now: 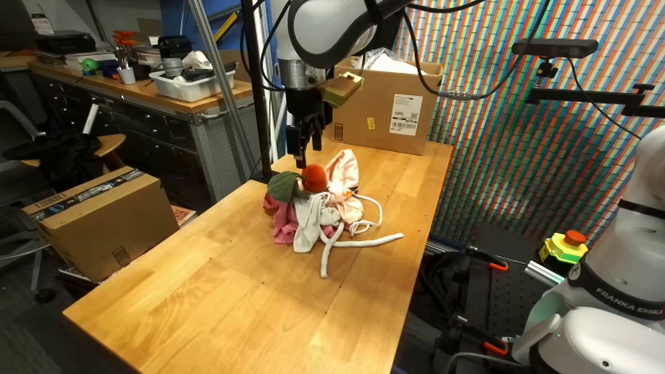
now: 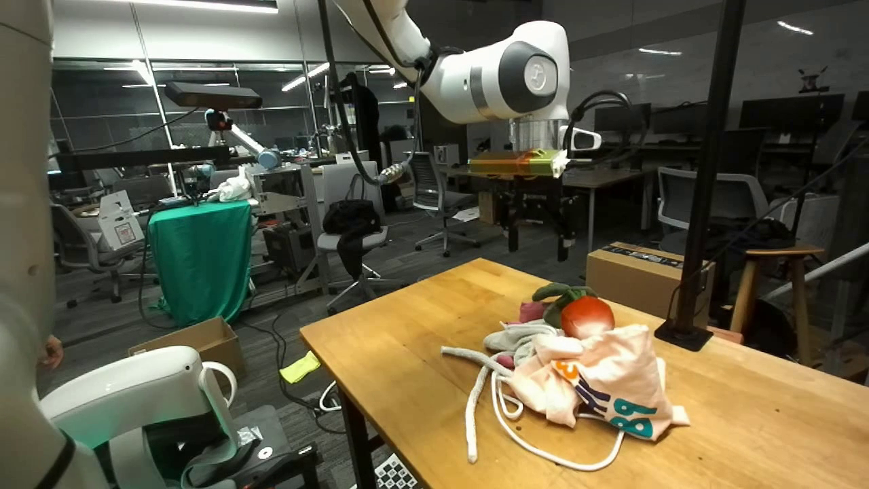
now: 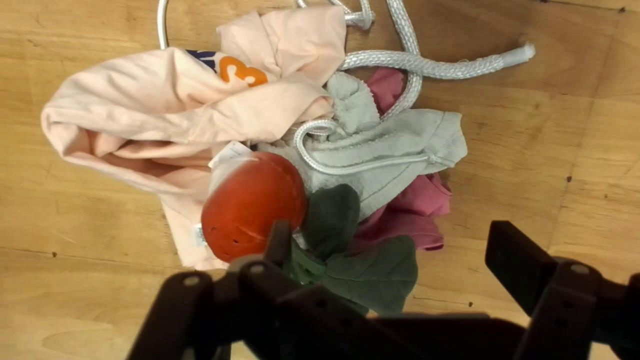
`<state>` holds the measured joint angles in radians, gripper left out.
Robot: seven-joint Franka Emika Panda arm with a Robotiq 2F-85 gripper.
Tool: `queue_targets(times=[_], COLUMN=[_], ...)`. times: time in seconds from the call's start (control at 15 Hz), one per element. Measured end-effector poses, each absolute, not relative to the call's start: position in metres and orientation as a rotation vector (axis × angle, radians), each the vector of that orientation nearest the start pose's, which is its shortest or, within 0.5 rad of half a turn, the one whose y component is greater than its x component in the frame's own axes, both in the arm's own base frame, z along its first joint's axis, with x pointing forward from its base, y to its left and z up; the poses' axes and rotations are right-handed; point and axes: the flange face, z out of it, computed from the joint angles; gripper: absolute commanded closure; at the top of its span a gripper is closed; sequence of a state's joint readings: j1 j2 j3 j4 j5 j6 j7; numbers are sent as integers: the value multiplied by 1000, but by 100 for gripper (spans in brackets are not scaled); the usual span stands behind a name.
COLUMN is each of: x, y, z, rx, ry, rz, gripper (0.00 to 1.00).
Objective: Separate all the objects on the table
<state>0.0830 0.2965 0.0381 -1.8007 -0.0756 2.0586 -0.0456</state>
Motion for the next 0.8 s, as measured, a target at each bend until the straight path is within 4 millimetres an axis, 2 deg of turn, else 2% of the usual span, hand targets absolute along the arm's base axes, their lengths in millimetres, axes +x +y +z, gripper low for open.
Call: queue_targets(times=[0.4, 0.8], x=[643, 649], y=[43, 26], z=[344, 311], rx=[-3237, -3284], ry=[-286, -230], rz=[15, 47], gripper=[0, 0])
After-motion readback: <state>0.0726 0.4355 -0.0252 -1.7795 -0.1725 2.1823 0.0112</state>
